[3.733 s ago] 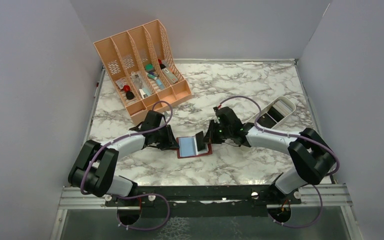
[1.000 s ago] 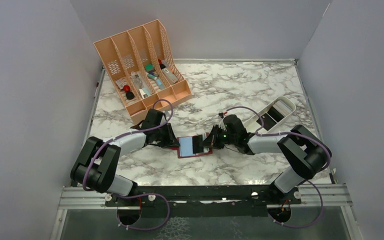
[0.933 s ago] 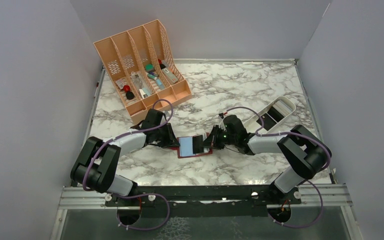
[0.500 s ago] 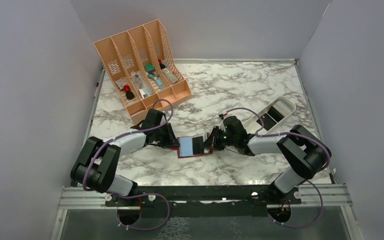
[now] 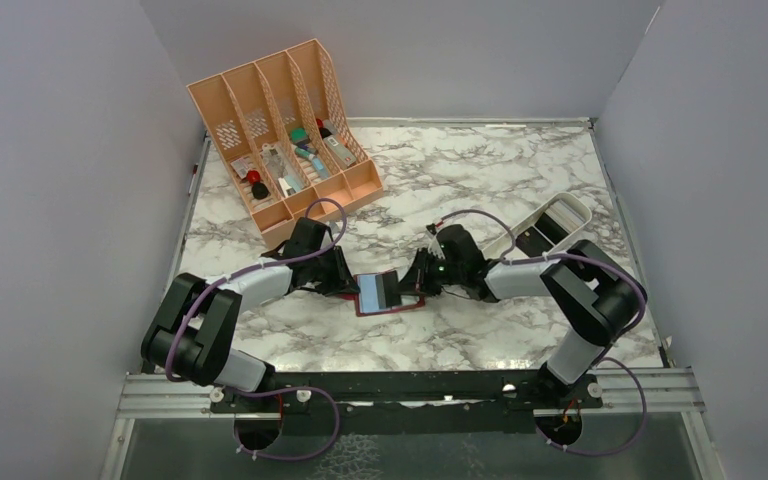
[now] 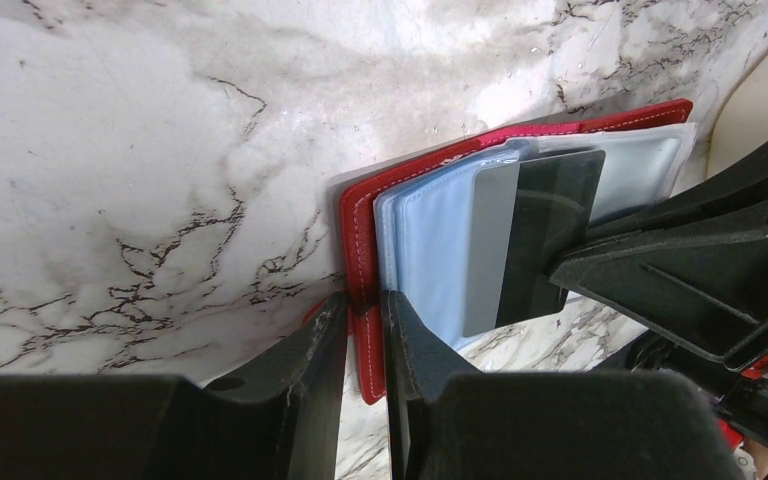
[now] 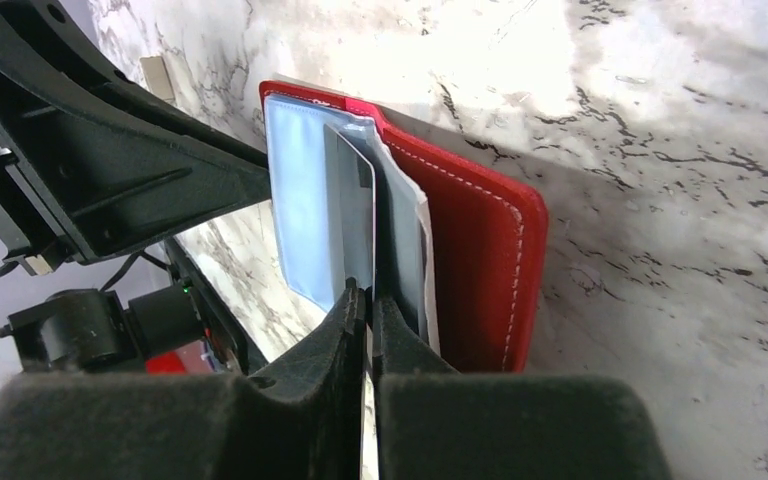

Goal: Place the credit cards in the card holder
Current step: Insert the credit card into the card holder.

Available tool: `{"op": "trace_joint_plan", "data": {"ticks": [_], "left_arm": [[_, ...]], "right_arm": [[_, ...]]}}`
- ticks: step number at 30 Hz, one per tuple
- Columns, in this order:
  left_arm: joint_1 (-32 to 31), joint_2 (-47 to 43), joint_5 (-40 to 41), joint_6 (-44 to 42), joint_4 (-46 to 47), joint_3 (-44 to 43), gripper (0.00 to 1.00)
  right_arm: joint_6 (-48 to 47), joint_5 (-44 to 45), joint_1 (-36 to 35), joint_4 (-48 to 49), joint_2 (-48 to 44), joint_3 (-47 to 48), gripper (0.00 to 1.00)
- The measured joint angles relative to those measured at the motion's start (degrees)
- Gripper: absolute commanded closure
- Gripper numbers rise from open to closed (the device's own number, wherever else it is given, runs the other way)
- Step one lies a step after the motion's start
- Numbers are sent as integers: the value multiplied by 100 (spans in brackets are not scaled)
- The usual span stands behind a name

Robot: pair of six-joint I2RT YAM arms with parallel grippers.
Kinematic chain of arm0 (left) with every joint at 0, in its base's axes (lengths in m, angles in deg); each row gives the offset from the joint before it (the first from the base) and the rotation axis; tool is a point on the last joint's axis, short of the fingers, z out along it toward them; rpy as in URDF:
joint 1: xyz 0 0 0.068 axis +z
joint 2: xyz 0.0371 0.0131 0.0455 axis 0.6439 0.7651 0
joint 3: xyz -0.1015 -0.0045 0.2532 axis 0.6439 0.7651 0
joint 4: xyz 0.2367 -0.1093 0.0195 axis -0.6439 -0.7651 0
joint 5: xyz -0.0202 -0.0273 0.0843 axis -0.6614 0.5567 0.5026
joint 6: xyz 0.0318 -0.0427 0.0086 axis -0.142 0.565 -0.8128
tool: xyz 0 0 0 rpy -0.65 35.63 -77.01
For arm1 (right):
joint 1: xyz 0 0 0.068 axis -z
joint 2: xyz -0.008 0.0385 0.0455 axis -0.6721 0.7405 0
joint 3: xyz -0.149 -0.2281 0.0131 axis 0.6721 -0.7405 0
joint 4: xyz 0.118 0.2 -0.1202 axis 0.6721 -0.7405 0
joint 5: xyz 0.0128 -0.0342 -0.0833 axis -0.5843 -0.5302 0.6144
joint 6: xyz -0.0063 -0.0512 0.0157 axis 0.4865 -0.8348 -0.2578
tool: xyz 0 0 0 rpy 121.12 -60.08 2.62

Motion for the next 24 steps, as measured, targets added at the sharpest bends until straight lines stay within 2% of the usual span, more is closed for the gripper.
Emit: {"op": "trace_joint_plan", "data": {"ticks": [4, 9, 18, 24], "left_arm": [[-15, 4, 2, -2, 4, -11, 76], [-39, 22, 4, -2, 26, -22, 76], [-85, 96, 2, 0, 55, -79, 76], [-114, 96, 2, 0, 57, -90, 76]], "right_arm": [[-140, 7, -28, -236, 33, 133, 69], [-326, 201, -35, -776, -122, 278, 62], [-638, 452, -61, -1344, -306, 428, 64], [-699, 433, -153, -1340, -101, 649, 73]]}}
